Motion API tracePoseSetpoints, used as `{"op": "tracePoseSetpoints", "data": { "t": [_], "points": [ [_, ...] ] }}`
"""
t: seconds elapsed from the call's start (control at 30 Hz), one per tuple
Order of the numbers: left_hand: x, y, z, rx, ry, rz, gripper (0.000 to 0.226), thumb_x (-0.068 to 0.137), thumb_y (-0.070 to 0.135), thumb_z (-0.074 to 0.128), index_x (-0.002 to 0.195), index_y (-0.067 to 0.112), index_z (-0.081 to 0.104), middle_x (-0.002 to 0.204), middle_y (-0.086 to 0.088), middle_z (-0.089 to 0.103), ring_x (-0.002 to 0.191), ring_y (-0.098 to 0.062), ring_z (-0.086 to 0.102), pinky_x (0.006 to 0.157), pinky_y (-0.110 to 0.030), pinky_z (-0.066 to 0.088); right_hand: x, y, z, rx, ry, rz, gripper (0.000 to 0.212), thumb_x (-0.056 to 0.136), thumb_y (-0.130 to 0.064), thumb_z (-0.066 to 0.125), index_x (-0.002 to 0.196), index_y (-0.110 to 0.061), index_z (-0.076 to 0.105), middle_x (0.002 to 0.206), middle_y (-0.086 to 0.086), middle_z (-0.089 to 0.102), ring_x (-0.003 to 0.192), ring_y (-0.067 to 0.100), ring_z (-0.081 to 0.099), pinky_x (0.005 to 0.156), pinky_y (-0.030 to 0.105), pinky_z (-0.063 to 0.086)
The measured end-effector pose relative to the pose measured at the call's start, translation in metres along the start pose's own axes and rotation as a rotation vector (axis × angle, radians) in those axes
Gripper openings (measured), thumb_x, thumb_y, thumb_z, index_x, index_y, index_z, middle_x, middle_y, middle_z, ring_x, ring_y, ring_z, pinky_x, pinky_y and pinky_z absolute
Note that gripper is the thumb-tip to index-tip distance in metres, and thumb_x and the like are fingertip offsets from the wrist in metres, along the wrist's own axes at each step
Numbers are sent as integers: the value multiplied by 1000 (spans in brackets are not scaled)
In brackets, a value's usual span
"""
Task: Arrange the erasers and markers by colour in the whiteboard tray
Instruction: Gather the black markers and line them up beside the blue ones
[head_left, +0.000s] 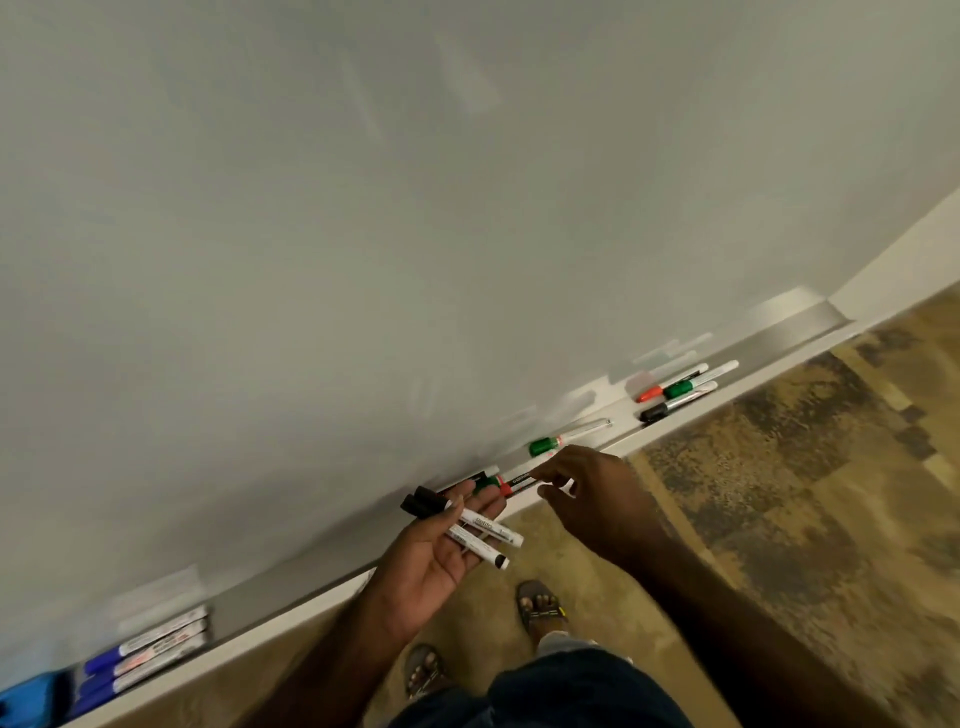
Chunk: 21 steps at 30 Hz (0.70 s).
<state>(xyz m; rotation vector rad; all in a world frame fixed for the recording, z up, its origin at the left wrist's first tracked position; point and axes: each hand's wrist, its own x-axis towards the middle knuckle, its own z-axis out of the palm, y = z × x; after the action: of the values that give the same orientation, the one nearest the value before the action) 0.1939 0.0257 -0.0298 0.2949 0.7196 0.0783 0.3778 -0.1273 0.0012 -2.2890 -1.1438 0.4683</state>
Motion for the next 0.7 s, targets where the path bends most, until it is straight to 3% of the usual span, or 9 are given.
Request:
{"op": "tracePoseSetpoints", "data": {
  "t": [0.23, 0.33, 0.47, 0.57, 0.7],
  "points": [
    [29, -33, 42, 17, 13, 20, 43, 101, 7, 44, 144, 4, 47, 144, -22, 57, 131, -35, 58, 106, -54, 49, 20, 92, -65, -110, 53, 90, 22, 91, -16, 71, 109, -27, 78, 107, -9, 73, 88, 8, 63, 82, 30, 56],
    [43, -46, 55, 25, 13, 13, 43, 103, 7, 41, 146, 6, 46, 145, -21, 56, 132, -35, 57, 112, -55, 43, 33, 131, -84, -202, 45, 118, 29, 90, -6, 66, 107, -26, 79, 112, -6, 73, 103, 16, 64, 88, 27, 50],
    [57, -59, 67, 27, 6, 11, 44, 104, 9, 41, 148, 8, 46, 148, -20, 53, 136, -34, 53, 114, -55, 41, 48, 168, -103, -307, 36, 67, 48, 80, 10, 62, 105, -26, 80, 111, -4, 75, 106, 19, 65, 87, 20, 45],
    [65, -63, 73, 19, -7, 14, 43, 104, 9, 41, 147, 8, 48, 150, -20, 52, 137, -35, 52, 111, -55, 41, 61, 188, -110, -341, 9, 80, 47, 82, 8, 58, 114, -21, 77, 112, 0, 73, 110, 23, 62, 91, 32, 53],
    [70, -61, 80, 30, -14, 28, 44, 104, 9, 41, 147, 9, 47, 150, -19, 52, 138, -34, 51, 113, -55, 40, 78, 201, -113, -439, -111, 54, 51, 79, 5, 55, 116, -24, 75, 111, -3, 70, 105, 20, 58, 89, 31, 52]
  ]
}}
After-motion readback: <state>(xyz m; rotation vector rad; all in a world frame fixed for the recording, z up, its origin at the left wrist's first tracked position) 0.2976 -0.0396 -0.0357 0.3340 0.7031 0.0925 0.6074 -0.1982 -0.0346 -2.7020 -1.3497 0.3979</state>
